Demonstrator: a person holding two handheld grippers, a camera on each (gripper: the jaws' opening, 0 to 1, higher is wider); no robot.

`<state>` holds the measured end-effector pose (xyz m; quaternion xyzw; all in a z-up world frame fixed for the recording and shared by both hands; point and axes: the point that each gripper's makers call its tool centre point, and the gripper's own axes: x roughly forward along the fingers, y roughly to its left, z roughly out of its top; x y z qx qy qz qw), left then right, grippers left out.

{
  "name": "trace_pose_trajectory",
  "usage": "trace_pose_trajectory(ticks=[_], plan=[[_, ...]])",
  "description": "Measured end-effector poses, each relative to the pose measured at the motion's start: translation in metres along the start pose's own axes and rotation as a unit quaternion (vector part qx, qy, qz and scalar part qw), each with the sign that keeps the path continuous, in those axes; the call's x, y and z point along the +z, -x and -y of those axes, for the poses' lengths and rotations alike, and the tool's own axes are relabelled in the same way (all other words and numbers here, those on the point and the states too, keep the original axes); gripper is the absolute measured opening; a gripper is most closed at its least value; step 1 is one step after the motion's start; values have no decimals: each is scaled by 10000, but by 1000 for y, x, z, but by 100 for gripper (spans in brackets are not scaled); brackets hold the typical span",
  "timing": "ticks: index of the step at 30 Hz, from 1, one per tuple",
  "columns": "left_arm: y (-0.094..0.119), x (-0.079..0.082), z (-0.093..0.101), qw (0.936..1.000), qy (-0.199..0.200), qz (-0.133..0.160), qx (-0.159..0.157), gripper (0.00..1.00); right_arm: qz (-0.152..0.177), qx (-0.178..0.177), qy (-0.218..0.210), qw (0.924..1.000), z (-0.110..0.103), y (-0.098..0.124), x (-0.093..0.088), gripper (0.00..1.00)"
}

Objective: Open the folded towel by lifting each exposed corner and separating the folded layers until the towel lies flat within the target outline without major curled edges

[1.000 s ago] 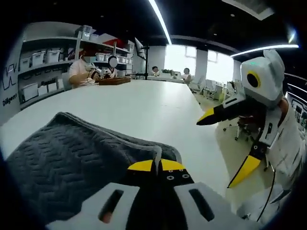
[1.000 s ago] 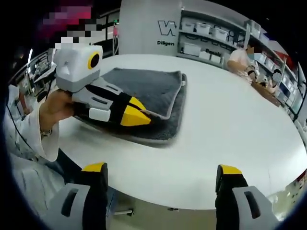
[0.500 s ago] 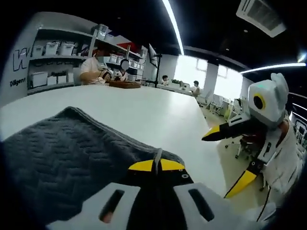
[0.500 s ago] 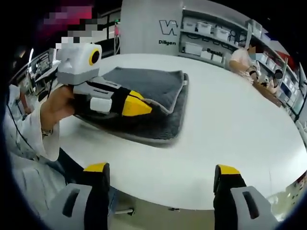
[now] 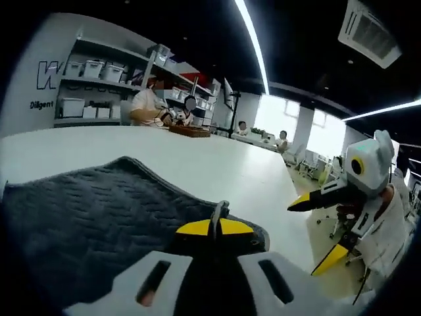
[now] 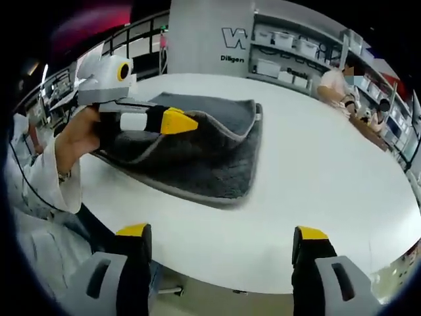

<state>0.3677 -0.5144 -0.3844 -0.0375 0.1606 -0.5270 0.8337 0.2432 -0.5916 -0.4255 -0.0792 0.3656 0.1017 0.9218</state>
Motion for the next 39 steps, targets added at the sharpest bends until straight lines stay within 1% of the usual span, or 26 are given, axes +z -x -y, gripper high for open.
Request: trace_pose_trajectory(ticks=[4,7,9,13,16,22,30,31,35,38,39], plan=[[7,0,-10,9997,202,91,118,1,-7,-2,12,10000,0,1,0,87],[15,3,-16,9994,205,151,236,1,-3,-13,35,10000,0,2,2,87],[22,6,-24,9988,244,251,352,1,24,-14,46,10000,-1,2,4,87],[36,12,-42,9972,218,351,621,1,40,17,59,10000,-3,0,7,87],[46,13,-55,9961,125,363,789,1,33,36,96,9999,-5,-2,9,87],[66,14,-77,9935,267,414,1025,1,37,113,165,9998,-11,-5,14,86],[92,14,-99,9891,236,452,1384,1,69,169,257,9995,-16,-8,22,86],[96,15,-103,9881,232,462,1451,1,67,172,265,9995,-16,-8,22,86],[108,21,-109,9860,242,562,1551,1,29,198,308,9993,-19,-9,22,86],[117,24,-116,9835,73,536,1727,1,40,194,307,9993,-18,-10,24,86],[121,25,-117,9827,35,533,1773,1,73,181,248,9995,-16,-11,26,86]])
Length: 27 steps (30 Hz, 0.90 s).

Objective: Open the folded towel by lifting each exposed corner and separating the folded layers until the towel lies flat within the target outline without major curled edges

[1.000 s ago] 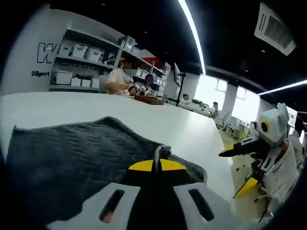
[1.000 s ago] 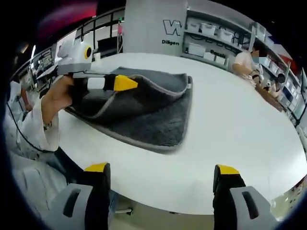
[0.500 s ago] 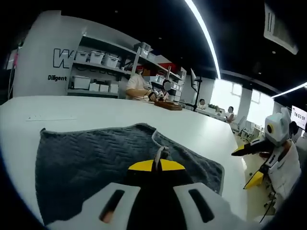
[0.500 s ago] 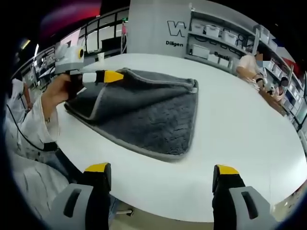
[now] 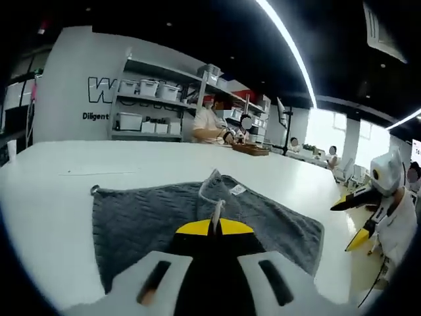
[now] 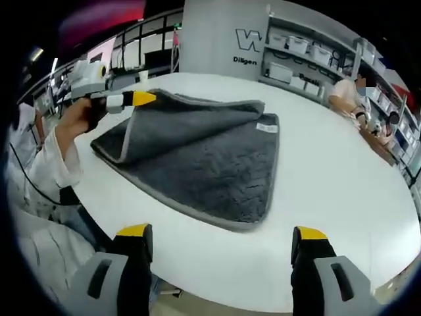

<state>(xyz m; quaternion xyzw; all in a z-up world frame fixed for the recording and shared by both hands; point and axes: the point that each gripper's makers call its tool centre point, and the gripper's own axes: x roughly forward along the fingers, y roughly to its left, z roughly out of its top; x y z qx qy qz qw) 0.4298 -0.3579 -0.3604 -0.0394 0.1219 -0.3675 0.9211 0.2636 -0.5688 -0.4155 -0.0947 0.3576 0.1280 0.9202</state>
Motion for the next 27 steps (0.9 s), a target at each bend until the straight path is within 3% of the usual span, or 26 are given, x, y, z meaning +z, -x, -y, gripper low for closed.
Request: trace_pose_trajectory(ticks=[13,27], plan=[[32,2,-36,9985,-272,-47,470,1,-3,61,46,10000,-4,-8,6,86],[71,-13,-82,9927,-462,-251,1083,1,-16,56,101,9999,-7,-11,11,86]])
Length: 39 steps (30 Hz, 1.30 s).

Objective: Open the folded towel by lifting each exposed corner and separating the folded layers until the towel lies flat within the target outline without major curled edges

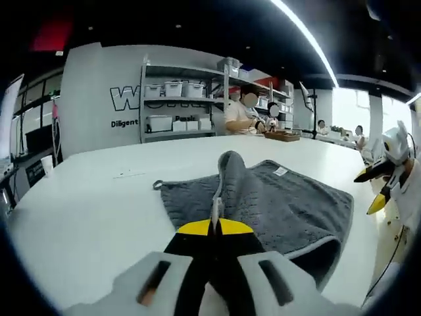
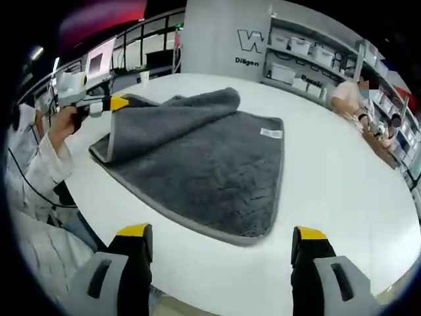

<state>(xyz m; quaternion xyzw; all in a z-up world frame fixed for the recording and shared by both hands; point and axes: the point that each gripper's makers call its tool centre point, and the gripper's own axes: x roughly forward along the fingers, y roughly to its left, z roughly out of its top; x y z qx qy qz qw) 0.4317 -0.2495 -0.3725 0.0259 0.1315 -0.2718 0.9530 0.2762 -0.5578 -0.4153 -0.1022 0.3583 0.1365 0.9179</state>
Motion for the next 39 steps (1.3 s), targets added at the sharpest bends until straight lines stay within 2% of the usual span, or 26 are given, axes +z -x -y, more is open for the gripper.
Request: trace_pose_trajectory(ticks=[9,21,39], plan=[[27,0,-33,9990,11,132,419,1,-39,1,57,10000,-2,-2,3,86],[59,-9,-67,9961,3,107,877,1,-45,69,134,9999,-8,-8,10,85],[108,-23,-126,9861,56,78,1659,1,-42,116,140,9998,-11,-16,15,85]])
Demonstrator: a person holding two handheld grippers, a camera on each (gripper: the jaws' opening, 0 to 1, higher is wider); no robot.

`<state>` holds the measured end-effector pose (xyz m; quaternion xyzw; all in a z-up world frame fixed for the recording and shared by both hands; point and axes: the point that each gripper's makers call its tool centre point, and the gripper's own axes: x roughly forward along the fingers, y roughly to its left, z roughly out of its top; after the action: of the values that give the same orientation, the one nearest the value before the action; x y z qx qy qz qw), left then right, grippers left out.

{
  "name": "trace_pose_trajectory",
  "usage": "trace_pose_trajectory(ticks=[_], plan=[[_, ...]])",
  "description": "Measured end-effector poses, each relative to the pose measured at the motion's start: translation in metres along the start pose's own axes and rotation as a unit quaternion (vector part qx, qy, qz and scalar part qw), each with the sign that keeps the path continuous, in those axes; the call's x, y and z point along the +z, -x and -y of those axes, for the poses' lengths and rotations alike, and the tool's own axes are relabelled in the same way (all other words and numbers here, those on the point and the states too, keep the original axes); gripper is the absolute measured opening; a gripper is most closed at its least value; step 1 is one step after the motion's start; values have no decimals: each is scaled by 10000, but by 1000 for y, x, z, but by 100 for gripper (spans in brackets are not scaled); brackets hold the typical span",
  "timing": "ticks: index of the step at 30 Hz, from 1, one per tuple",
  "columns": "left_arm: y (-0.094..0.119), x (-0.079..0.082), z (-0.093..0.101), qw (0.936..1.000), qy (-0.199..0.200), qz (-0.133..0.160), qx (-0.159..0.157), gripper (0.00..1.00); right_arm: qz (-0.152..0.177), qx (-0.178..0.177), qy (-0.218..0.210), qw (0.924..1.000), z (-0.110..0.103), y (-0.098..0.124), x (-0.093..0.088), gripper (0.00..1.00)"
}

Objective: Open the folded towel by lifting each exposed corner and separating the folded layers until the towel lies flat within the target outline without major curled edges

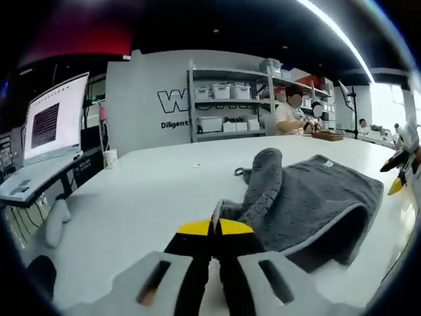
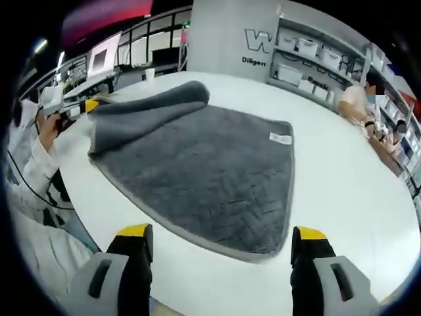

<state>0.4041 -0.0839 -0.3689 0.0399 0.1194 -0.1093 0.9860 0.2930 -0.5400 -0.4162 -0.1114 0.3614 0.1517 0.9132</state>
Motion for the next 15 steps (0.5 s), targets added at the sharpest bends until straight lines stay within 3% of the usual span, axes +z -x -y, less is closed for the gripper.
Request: trace_pose_trajectory(ticks=[15], plan=[[24,-10,-58,9971,66,-46,752,1,51,73,-50,9999,-4,-10,6,84]])
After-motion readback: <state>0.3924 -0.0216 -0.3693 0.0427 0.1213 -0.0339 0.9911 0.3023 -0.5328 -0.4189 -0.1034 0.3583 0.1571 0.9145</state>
